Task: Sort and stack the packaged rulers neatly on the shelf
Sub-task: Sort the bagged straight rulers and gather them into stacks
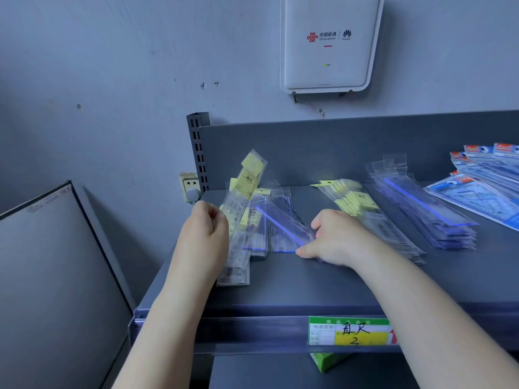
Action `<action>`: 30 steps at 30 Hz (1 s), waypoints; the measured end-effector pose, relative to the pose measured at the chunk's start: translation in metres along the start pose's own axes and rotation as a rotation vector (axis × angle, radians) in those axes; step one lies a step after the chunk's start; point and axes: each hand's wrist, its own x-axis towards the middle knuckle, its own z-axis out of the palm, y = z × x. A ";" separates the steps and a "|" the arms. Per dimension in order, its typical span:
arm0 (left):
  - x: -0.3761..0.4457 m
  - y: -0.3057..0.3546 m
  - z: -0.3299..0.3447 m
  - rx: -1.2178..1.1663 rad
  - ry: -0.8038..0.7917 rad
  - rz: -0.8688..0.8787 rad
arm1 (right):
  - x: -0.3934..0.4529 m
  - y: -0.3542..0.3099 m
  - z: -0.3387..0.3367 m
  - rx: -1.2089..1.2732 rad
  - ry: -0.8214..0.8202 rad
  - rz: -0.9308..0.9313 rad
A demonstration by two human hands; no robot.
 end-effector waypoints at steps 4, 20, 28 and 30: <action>-0.002 0.002 0.000 -0.029 -0.012 -0.010 | -0.003 -0.006 -0.003 -0.098 -0.011 -0.009; -0.008 0.015 -0.004 -0.443 -0.083 -0.175 | -0.006 -0.001 -0.001 0.564 0.196 -0.088; -0.019 0.025 -0.008 -0.655 -0.172 -0.164 | -0.028 0.005 -0.026 1.367 0.013 -0.110; -0.024 0.031 -0.002 -0.731 -0.242 -0.168 | -0.032 0.014 -0.034 1.511 -0.032 -0.128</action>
